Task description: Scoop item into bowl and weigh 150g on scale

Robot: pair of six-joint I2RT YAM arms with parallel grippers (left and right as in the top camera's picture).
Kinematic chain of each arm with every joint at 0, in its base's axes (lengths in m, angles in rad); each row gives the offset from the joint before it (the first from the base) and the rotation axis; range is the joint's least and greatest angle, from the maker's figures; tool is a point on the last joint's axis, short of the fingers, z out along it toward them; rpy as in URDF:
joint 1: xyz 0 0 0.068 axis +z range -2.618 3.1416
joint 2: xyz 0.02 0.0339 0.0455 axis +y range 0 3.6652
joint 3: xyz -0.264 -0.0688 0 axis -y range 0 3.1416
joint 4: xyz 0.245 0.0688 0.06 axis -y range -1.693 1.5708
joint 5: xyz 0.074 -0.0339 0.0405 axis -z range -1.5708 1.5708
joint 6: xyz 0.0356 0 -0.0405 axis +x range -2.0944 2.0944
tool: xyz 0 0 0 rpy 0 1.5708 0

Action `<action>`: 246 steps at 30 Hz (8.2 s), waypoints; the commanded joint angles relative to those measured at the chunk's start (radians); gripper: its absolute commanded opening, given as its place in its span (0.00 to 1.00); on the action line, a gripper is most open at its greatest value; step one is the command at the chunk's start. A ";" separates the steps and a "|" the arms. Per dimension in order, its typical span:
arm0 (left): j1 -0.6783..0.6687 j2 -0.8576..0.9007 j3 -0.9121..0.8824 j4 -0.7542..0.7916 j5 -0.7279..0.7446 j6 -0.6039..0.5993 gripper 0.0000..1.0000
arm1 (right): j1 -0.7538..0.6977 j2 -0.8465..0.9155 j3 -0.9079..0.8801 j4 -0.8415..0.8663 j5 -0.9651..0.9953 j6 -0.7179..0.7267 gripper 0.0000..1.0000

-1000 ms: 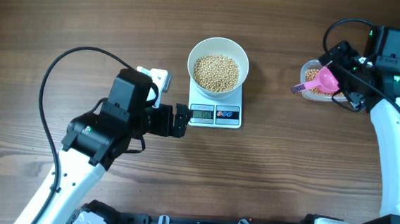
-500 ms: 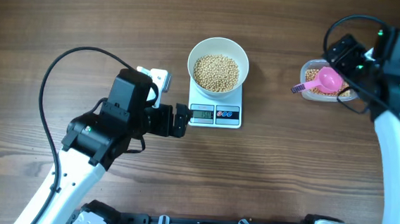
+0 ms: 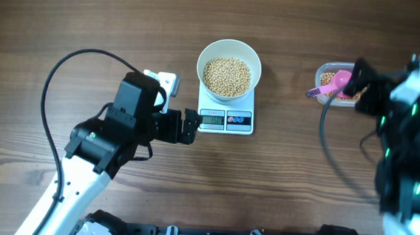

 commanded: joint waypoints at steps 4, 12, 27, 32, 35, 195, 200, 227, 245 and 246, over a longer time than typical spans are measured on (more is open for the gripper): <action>-0.005 -0.003 0.003 0.003 0.011 0.009 1.00 | 0.044 -0.331 -0.244 0.043 0.005 -0.124 1.00; -0.005 -0.003 0.003 0.003 0.011 0.009 1.00 | 0.069 -0.625 -0.413 0.052 0.005 -0.279 1.00; -0.005 -0.003 0.003 0.003 0.011 0.009 1.00 | 0.069 -0.803 -0.645 0.247 0.028 -0.306 1.00; -0.005 -0.003 0.003 0.003 0.011 0.009 1.00 | 0.072 -0.818 -0.698 0.314 0.012 -0.306 1.00; -0.005 -0.003 0.003 0.003 0.011 0.009 1.00 | 0.072 -0.818 -0.710 0.318 0.012 -0.306 1.00; 0.463 -0.941 -0.541 0.210 0.038 0.297 1.00 | 0.076 -0.817 -0.874 0.388 -0.047 -0.276 1.00; 0.463 -0.966 -0.573 0.268 0.038 0.296 1.00 | 0.076 -0.817 -0.874 0.388 -0.047 -0.276 1.00; 0.463 -1.101 -0.886 0.739 0.012 0.186 1.00 | 0.076 -0.817 -0.874 0.388 -0.047 -0.276 1.00; 0.457 -1.101 -0.969 0.769 0.012 0.101 1.00 | 0.076 -0.817 -0.874 0.389 -0.048 -0.276 1.00; 0.458 -1.101 -0.969 0.750 0.012 0.101 1.00 | 0.076 -0.817 -0.874 0.388 -0.048 -0.276 1.00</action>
